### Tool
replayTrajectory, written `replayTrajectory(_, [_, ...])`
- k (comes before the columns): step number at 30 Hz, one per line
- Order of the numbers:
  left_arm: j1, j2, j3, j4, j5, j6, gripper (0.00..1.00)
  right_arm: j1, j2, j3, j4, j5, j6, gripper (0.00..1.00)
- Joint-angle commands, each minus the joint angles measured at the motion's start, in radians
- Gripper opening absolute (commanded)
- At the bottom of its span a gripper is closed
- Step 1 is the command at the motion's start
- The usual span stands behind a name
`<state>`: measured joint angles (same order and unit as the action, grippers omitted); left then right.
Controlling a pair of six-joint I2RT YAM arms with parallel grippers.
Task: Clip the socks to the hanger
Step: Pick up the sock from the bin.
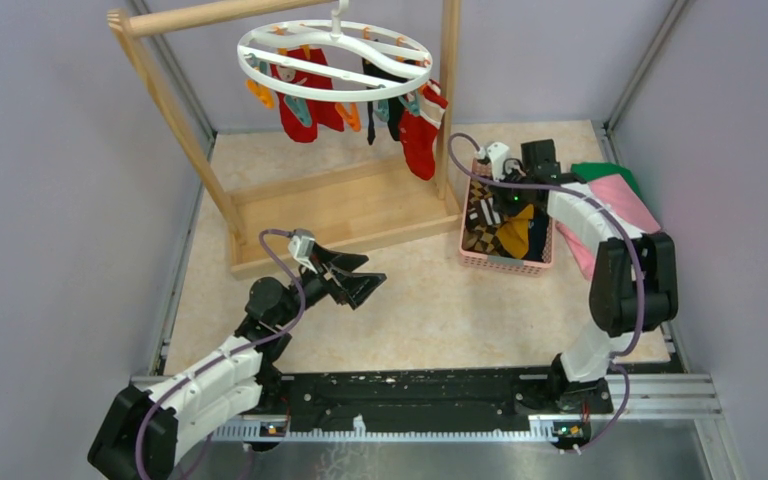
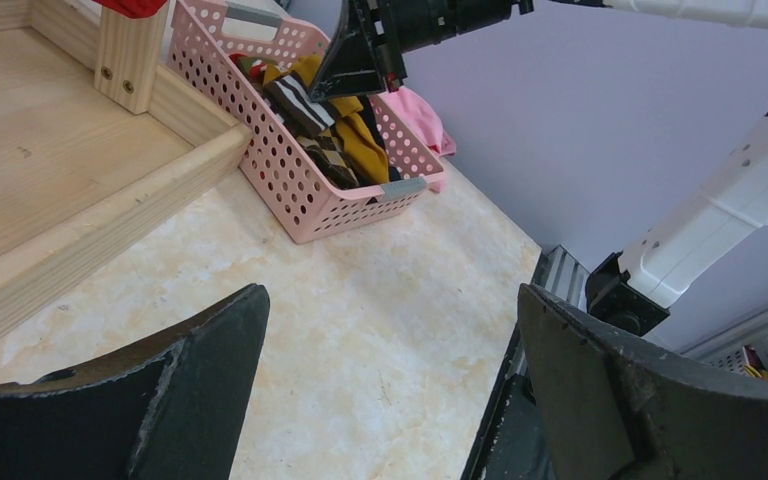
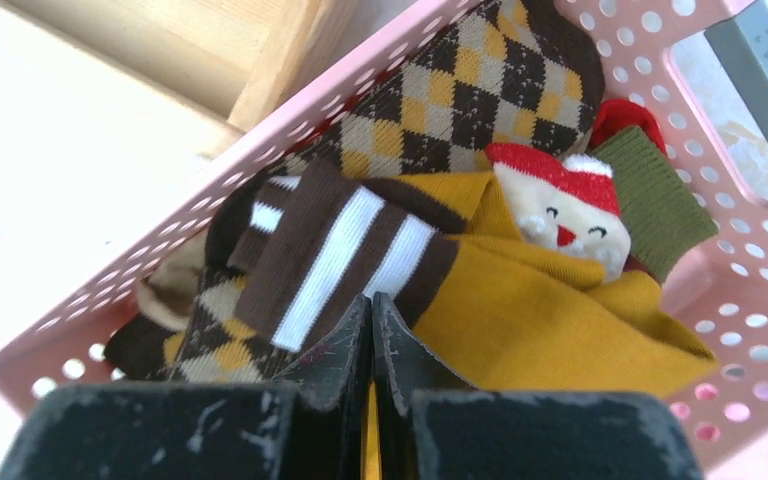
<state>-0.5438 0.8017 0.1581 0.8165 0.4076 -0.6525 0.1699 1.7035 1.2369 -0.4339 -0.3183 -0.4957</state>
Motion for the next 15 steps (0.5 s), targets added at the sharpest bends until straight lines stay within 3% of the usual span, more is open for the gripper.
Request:
replayTrajectory(1, [0.002, -0.015, -0.008, 0.073, 0.011, -0.001, 1.00, 0.008, -0.157, -0.013, 0.023, -0.043, 0.016, 0.00])
replayTrajectory(4, [0.003, -0.010, -0.006, 0.077, 0.016, 0.001, 1.00, 0.008, -0.202, -0.025, 0.015, -0.037, 0.004, 0.00])
replayTrajectory(7, [0.002, -0.009, -0.008, 0.080, 0.019, -0.003, 1.00, 0.005, -0.209, -0.038, 0.018, 0.007, -0.014, 0.17])
replayTrajectory(9, [0.002, -0.010, -0.010, 0.082, 0.020, -0.006, 1.00, 0.005, -0.200, -0.046, 0.023, 0.046, -0.021, 0.38])
replayTrajectory(11, [0.002, -0.013, -0.013, 0.082, 0.023, -0.007, 1.00, 0.005, -0.179, -0.040, 0.017, 0.088, -0.022, 0.50])
replayTrajectory(15, [0.003, -0.024, -0.022, 0.081, 0.024, -0.013, 1.00, 0.005, -0.123, -0.034, 0.023, 0.195, -0.029, 0.56])
